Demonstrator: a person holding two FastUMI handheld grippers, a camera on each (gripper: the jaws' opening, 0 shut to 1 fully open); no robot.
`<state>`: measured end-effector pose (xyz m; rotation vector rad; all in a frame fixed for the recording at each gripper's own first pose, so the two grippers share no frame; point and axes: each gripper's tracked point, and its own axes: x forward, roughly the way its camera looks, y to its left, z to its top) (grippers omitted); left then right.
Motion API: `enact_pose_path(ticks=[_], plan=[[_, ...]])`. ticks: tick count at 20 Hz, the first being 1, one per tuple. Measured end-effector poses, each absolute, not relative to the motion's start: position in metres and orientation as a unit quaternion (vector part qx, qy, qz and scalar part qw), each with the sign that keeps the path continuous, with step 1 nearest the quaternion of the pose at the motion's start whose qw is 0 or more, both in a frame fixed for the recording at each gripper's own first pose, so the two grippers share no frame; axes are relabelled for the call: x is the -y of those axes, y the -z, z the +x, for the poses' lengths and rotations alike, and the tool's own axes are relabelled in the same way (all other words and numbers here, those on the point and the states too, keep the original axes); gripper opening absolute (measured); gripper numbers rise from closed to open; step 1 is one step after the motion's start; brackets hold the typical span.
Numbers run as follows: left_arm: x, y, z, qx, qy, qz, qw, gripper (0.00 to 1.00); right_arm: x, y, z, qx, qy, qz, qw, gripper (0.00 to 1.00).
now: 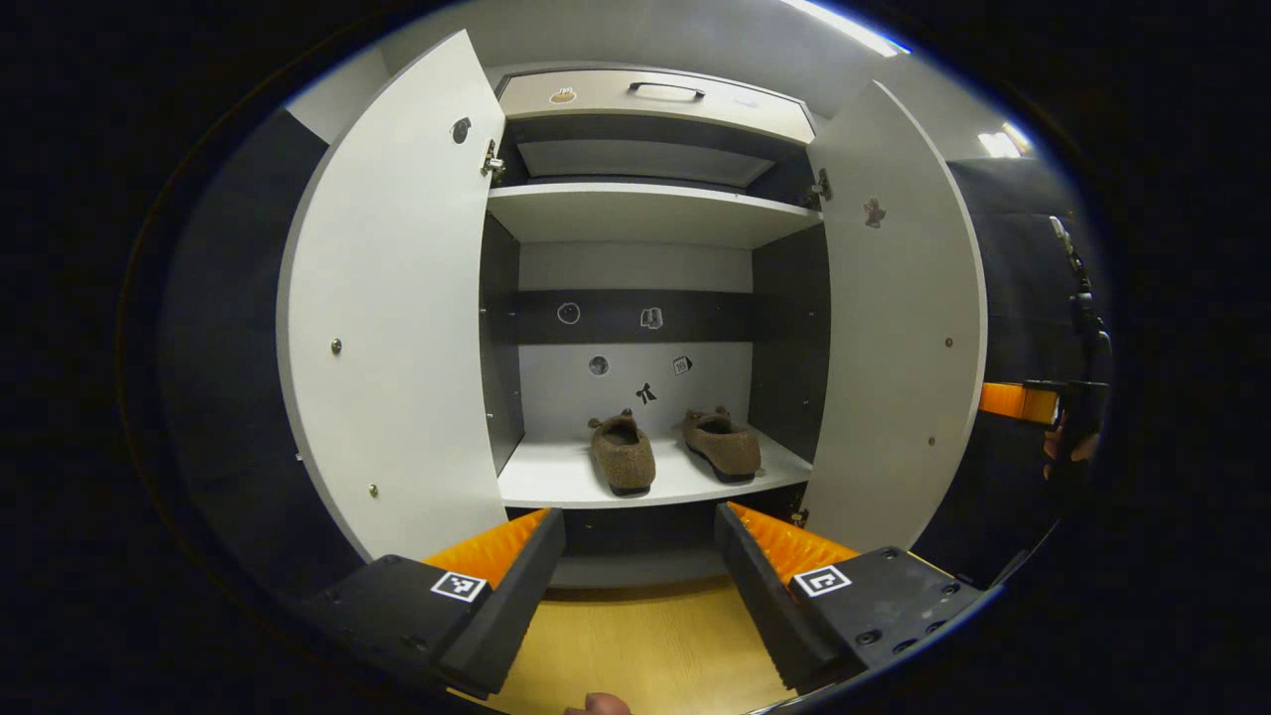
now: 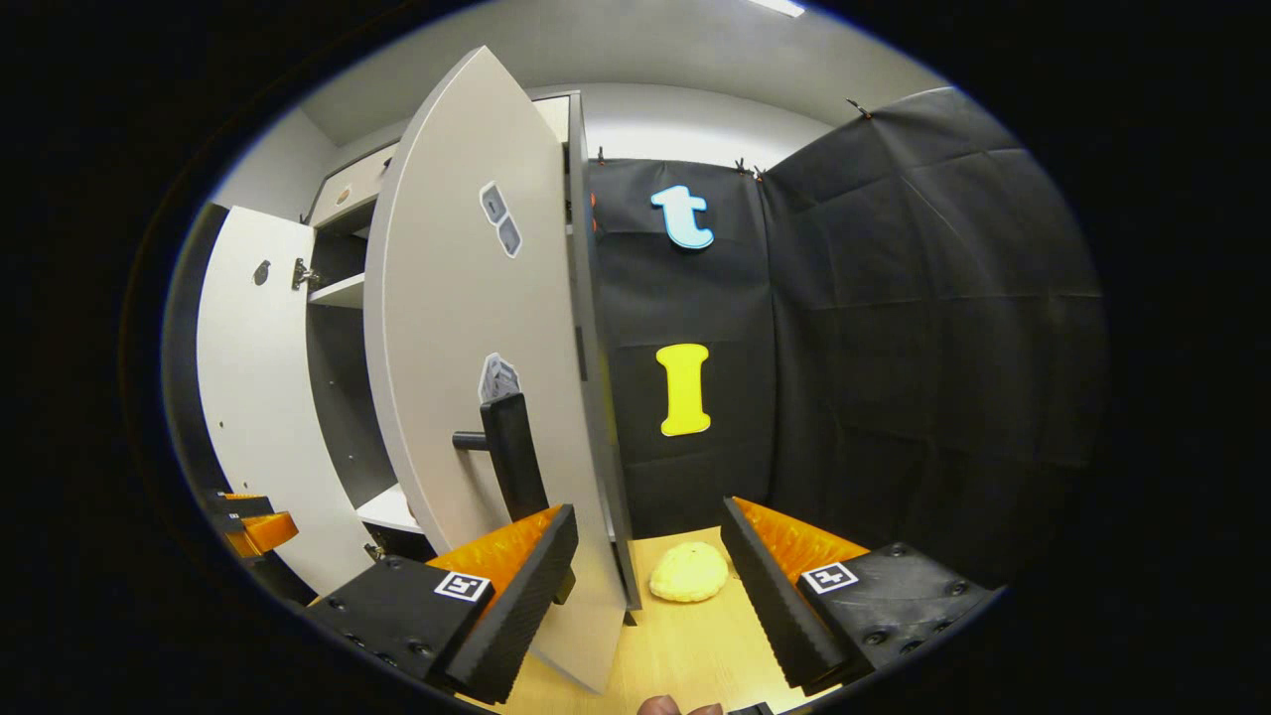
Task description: Grab one shoe with the right hand and put it into the shoe cabinet, grab the other shoe with the left hand and put it into the shoe cabinet; then close the right door with the right hand and the left door with the left hand.
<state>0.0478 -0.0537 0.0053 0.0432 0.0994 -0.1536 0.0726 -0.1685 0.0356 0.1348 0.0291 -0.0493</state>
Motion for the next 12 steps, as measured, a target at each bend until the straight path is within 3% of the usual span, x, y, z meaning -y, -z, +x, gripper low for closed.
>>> enact_pose_path(ticks=[12], plan=[[-0.003,0.002,0.017,-0.057,0.055,0.028,0.996,0.96,0.080,-0.032,0.092,-0.015,-0.024,0.093,0.995,0.98]])
